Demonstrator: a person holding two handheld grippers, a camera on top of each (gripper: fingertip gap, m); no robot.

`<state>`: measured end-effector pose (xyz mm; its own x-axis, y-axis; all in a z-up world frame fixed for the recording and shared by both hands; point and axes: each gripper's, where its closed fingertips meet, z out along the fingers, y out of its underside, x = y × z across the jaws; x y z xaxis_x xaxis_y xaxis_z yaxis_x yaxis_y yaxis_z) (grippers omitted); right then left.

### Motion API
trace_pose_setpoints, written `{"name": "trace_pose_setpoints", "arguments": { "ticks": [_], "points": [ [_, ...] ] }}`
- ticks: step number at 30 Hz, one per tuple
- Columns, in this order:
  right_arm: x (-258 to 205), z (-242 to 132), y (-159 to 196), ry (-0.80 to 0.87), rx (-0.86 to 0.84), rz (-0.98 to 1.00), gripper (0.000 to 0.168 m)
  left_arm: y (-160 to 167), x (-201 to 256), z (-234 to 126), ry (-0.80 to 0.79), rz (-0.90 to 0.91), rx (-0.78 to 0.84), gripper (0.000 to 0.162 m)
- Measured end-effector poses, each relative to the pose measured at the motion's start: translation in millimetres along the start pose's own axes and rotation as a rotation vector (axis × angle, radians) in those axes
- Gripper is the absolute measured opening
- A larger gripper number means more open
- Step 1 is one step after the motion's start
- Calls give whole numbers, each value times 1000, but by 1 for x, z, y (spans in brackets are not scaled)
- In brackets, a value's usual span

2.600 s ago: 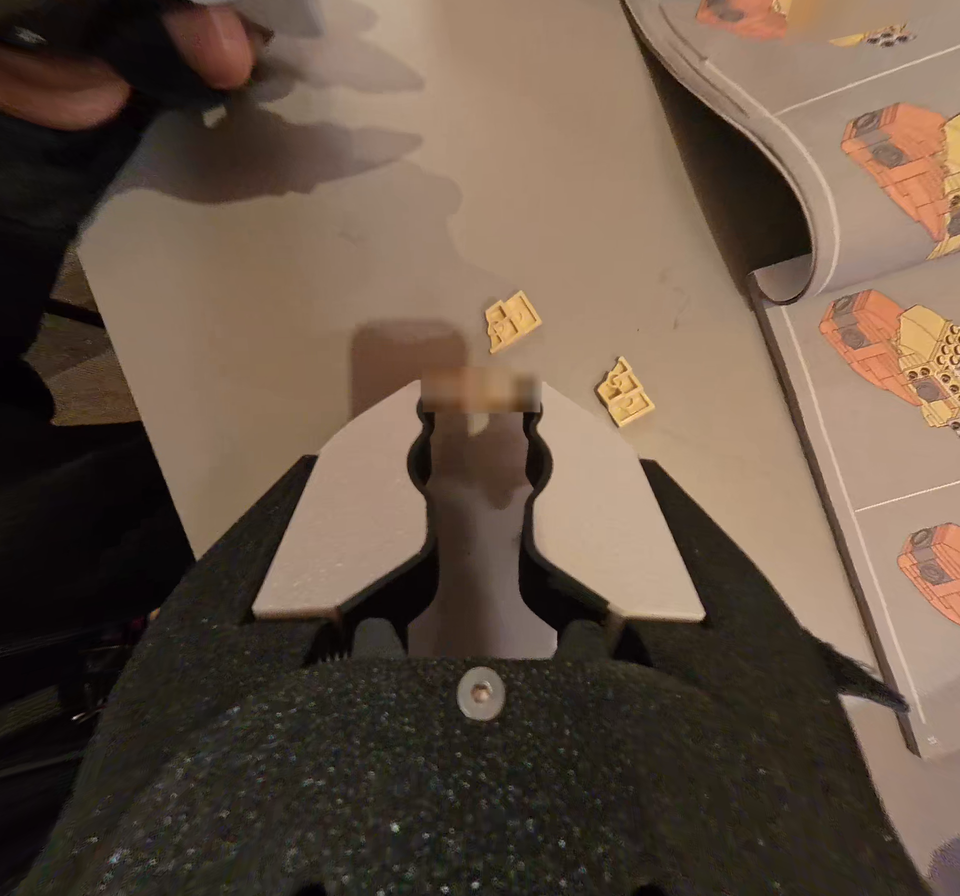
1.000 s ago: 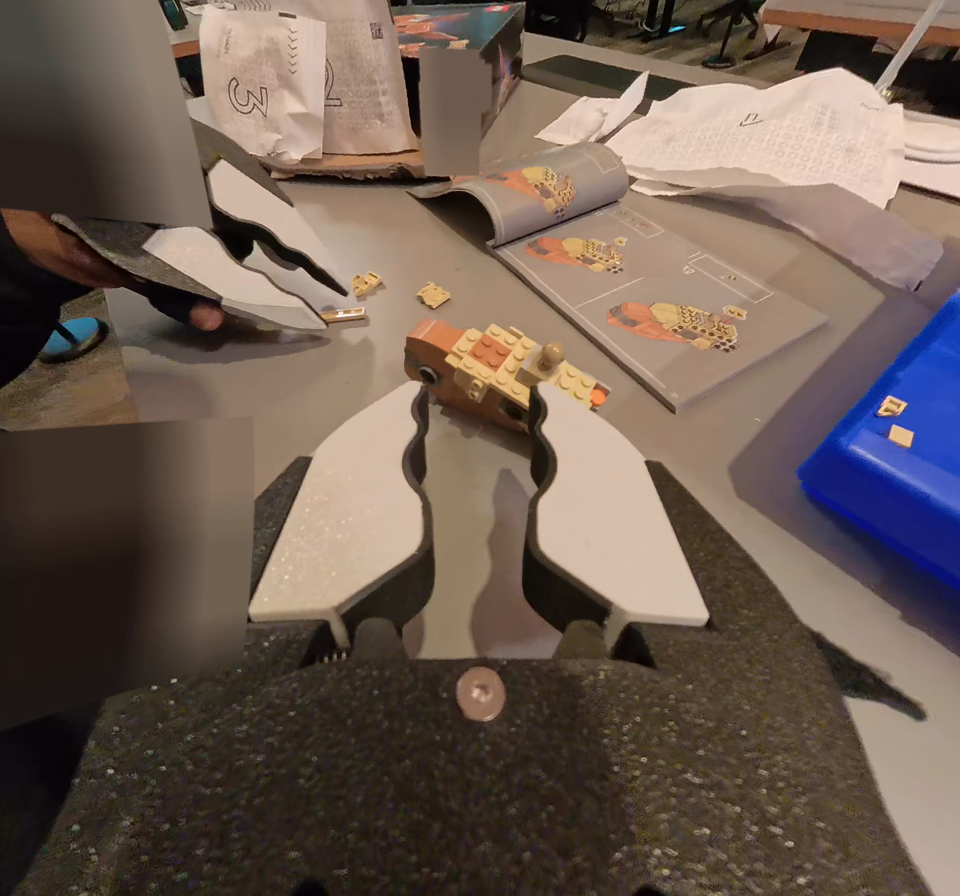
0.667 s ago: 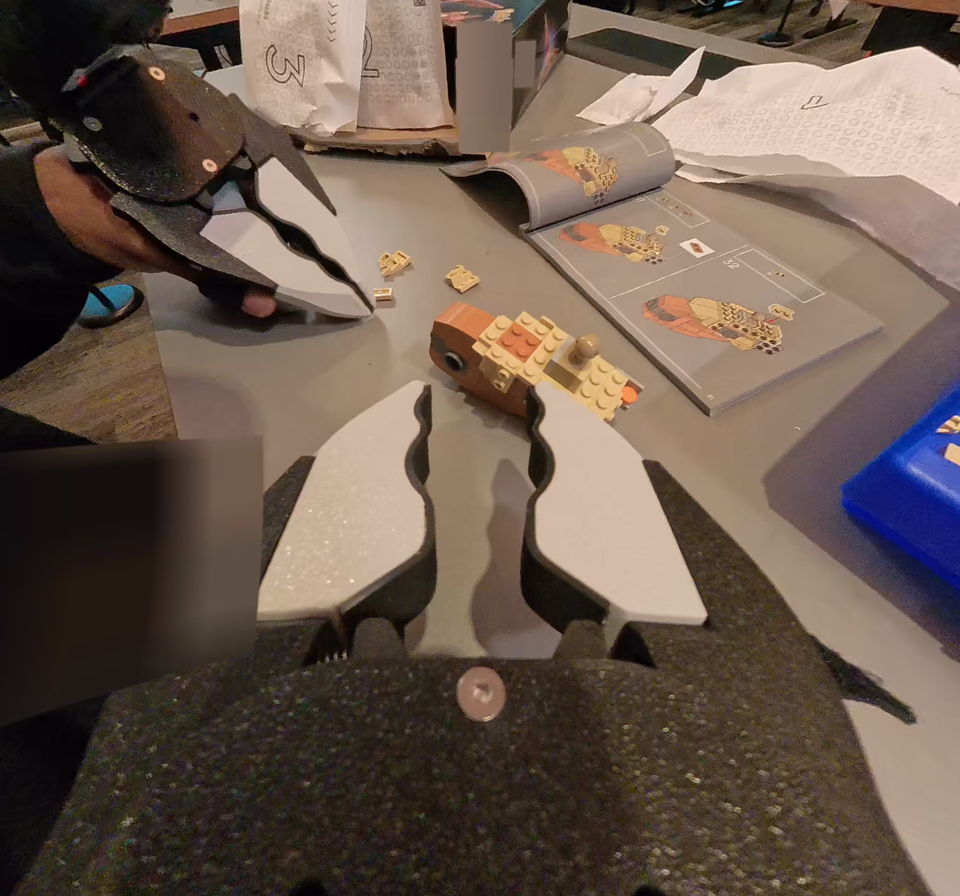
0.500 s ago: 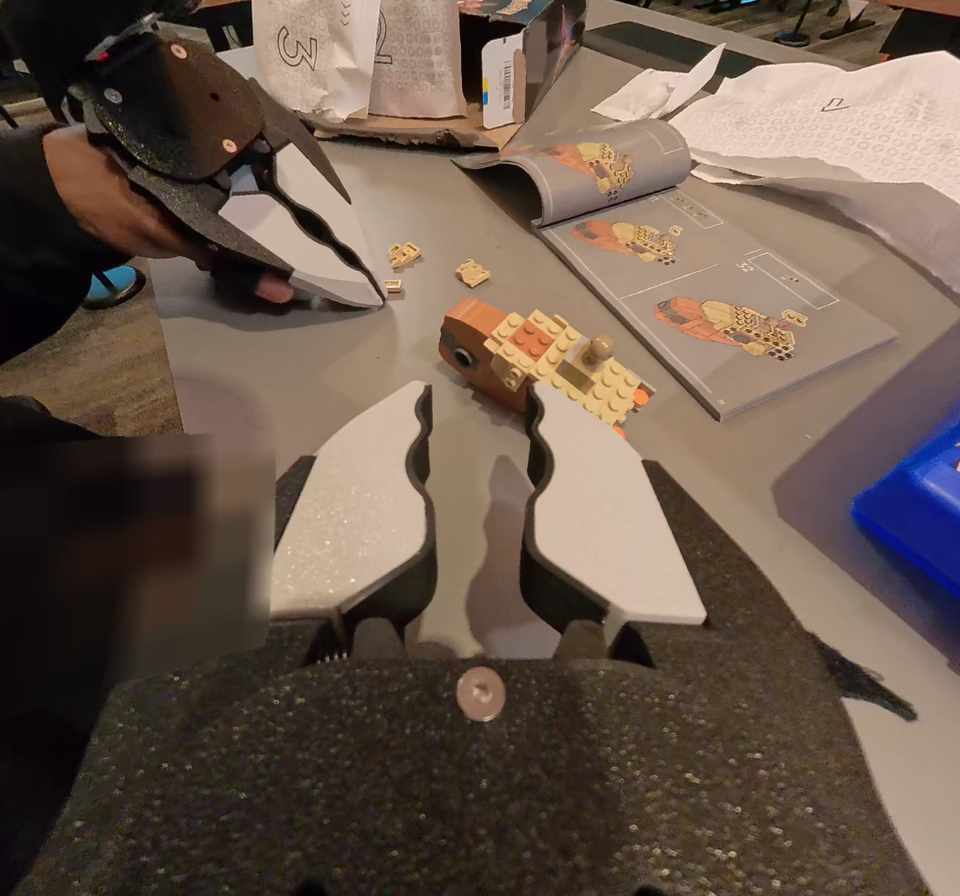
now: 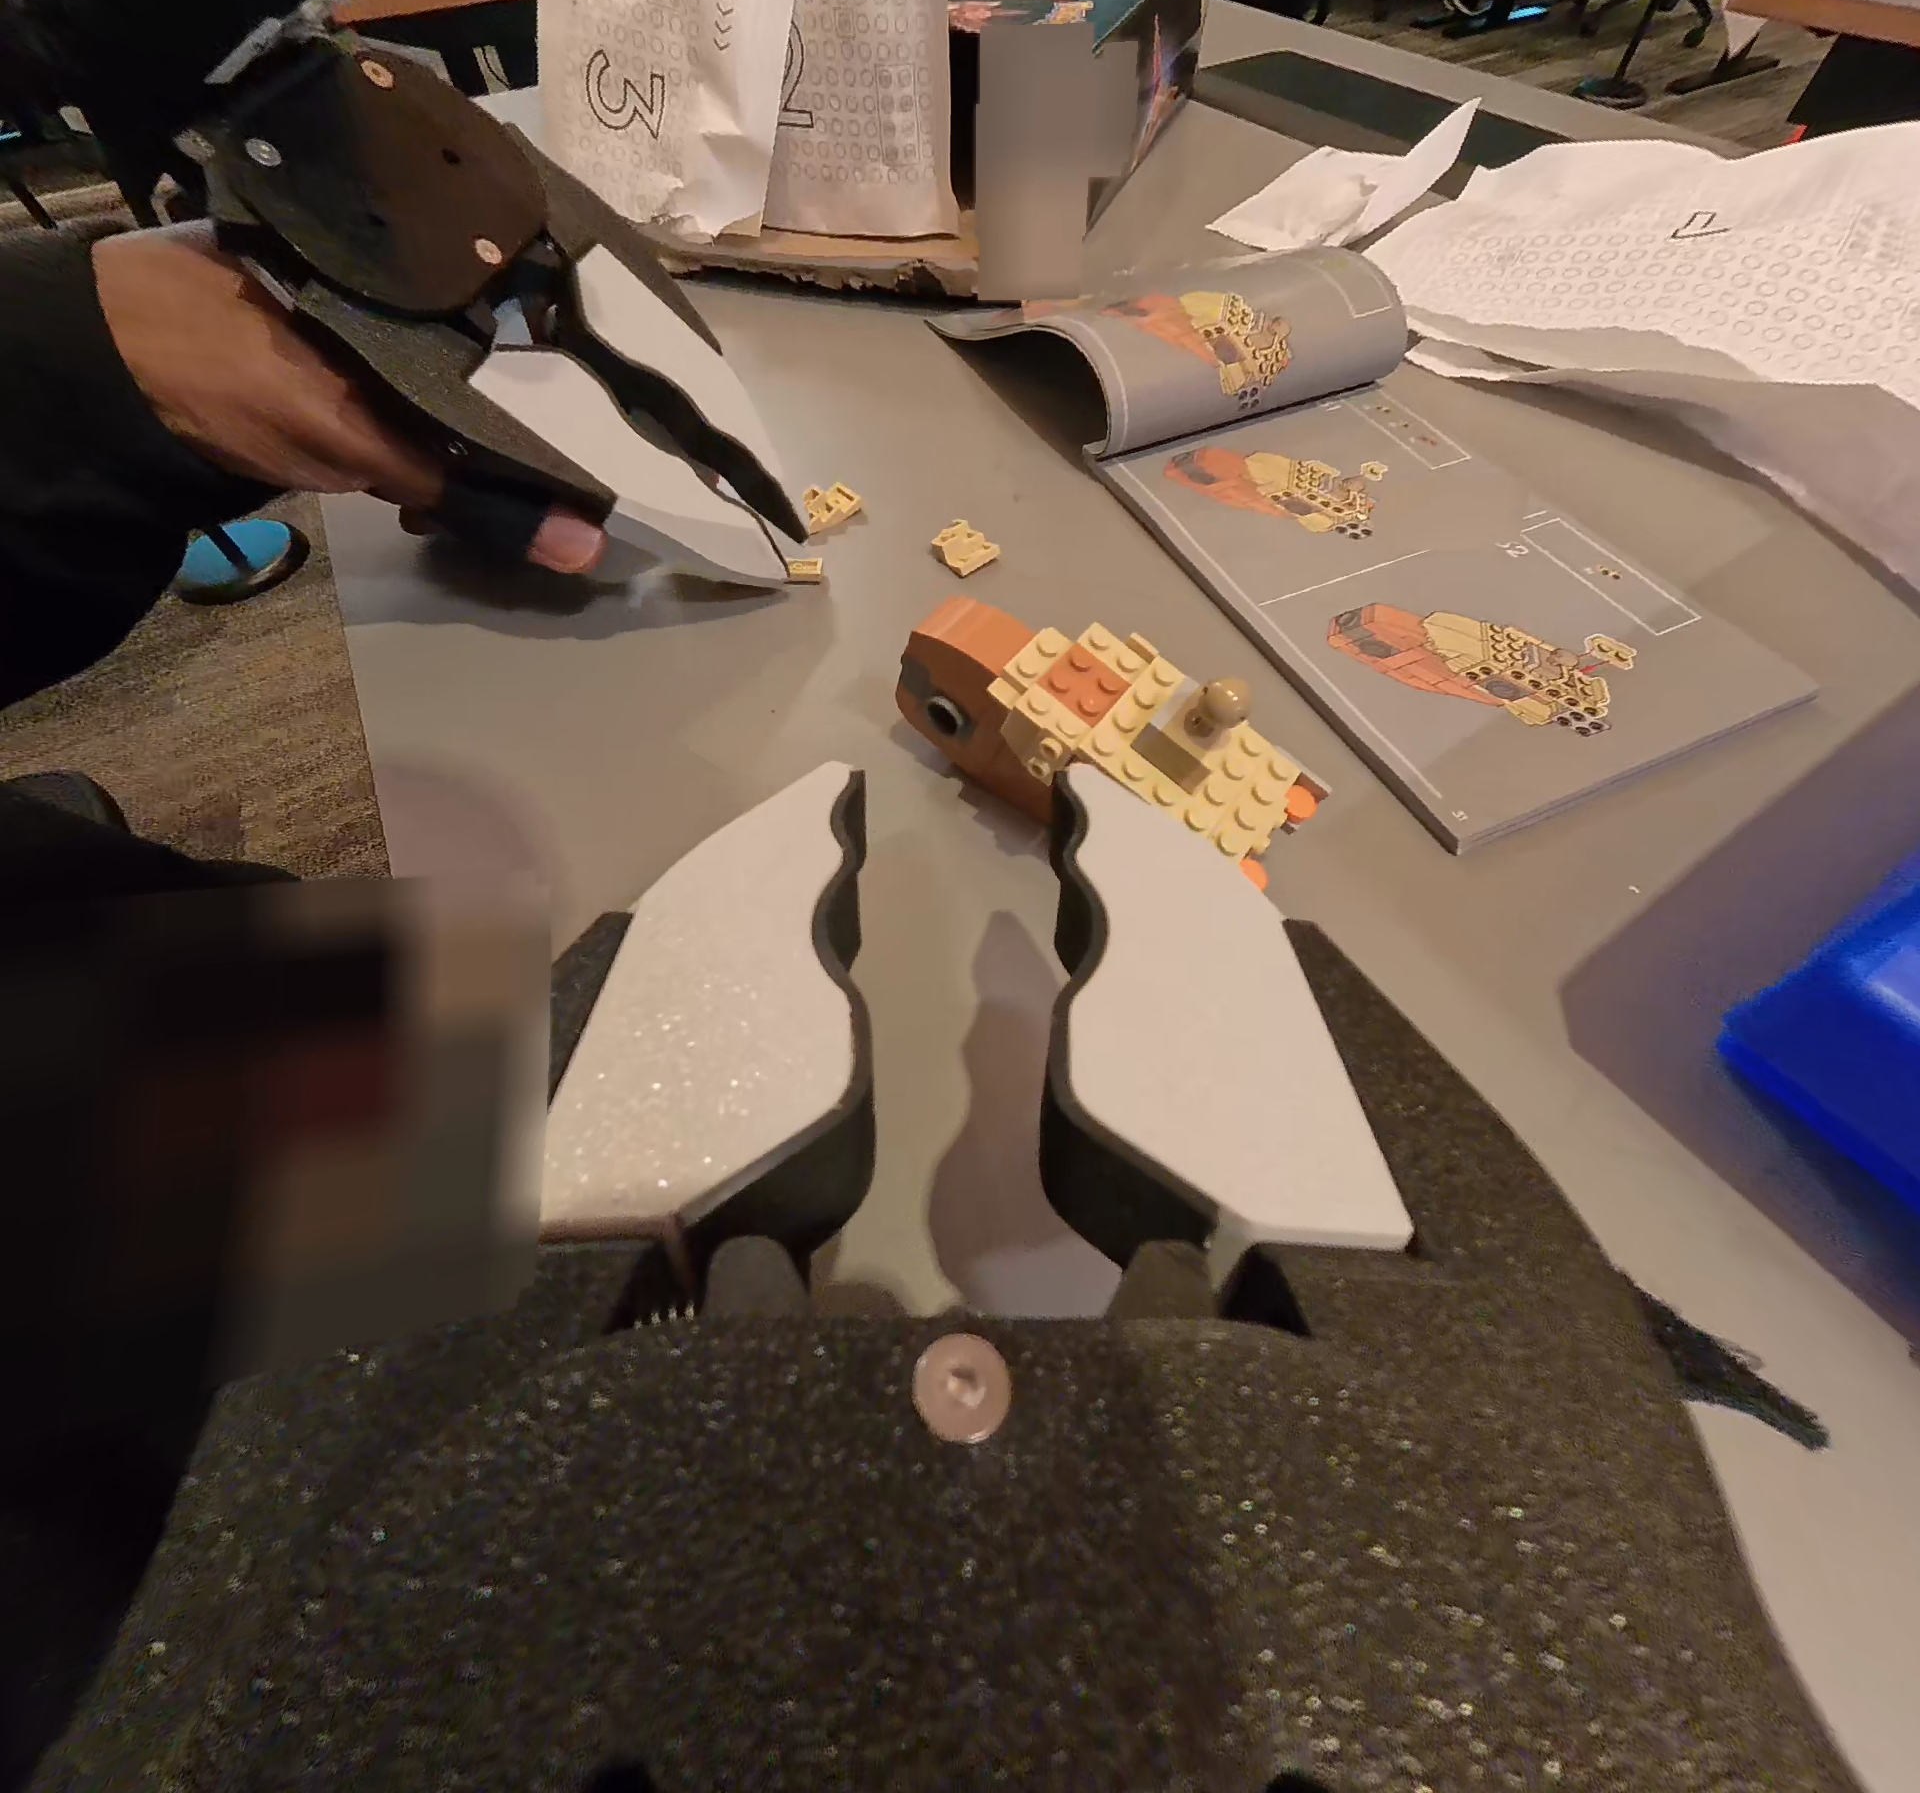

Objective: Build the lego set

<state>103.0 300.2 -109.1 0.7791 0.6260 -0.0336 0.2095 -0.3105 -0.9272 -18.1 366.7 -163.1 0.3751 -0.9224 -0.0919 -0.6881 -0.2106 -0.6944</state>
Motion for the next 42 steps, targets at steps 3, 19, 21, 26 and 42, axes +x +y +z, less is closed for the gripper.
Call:
{"name": "trace_pose_setpoints", "arguments": {
  "ticks": [3,19,21,26,42],
  "points": [
    [-1,1,1,-7,-10,-5,34,3,4,3,18,-2,-34,8],
    [2,1,-11,-36,69,29,39,-24,17,1,187,-171,109,8],
    [4,0,-17,-50,117,51,39,-35,18,-4,228,-228,183,7],
    [2,0,-38,-87,247,49,40,-67,22,-20,382,-394,400,8],
    [-9,28,-78,-81,336,-110,39,-113,20,-60,828,-788,767,7]
  ]
}}
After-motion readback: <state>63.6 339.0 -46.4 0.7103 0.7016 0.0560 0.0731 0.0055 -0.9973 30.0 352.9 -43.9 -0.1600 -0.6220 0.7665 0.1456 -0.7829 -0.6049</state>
